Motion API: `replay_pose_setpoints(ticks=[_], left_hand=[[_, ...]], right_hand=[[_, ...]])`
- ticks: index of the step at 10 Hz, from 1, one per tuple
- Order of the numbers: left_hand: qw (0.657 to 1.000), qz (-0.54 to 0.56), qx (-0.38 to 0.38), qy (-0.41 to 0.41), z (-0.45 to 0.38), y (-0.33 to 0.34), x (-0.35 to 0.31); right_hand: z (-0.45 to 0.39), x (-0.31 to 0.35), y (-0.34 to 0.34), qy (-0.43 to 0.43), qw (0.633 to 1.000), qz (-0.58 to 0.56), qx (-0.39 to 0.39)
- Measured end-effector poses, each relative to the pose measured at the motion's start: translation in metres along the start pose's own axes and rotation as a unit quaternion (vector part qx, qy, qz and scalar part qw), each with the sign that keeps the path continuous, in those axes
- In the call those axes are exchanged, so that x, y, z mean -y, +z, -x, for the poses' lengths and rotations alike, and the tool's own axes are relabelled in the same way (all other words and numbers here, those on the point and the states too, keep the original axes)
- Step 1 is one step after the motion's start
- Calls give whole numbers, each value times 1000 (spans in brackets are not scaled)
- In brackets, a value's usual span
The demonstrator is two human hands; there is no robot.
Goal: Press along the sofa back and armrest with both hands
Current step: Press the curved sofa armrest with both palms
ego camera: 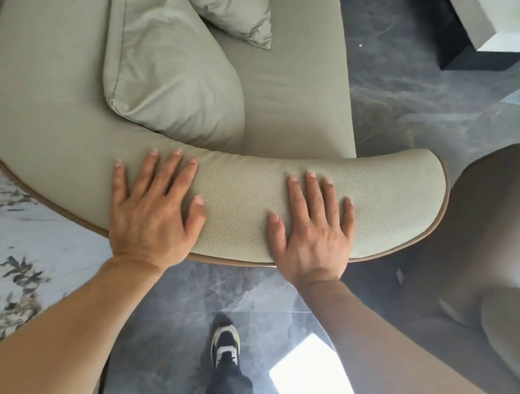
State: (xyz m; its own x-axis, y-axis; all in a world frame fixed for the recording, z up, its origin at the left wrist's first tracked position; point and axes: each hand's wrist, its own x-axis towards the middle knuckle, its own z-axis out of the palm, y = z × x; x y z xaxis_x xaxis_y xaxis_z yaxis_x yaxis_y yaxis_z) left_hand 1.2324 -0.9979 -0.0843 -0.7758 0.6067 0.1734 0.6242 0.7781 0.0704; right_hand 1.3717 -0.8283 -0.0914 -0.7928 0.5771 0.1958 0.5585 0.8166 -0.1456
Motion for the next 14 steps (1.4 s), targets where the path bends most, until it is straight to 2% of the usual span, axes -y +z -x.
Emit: replay_pose_setpoints(ticks=[5, 14], left_hand=[[1000, 1, -12, 9, -16, 2, -1], [998, 9, -53, 12, -138, 31, 13]], right_hand=[[-19, -4, 3, -13, 1000, 27, -6], [-139, -1, 31, -17, 999, 26, -43]])
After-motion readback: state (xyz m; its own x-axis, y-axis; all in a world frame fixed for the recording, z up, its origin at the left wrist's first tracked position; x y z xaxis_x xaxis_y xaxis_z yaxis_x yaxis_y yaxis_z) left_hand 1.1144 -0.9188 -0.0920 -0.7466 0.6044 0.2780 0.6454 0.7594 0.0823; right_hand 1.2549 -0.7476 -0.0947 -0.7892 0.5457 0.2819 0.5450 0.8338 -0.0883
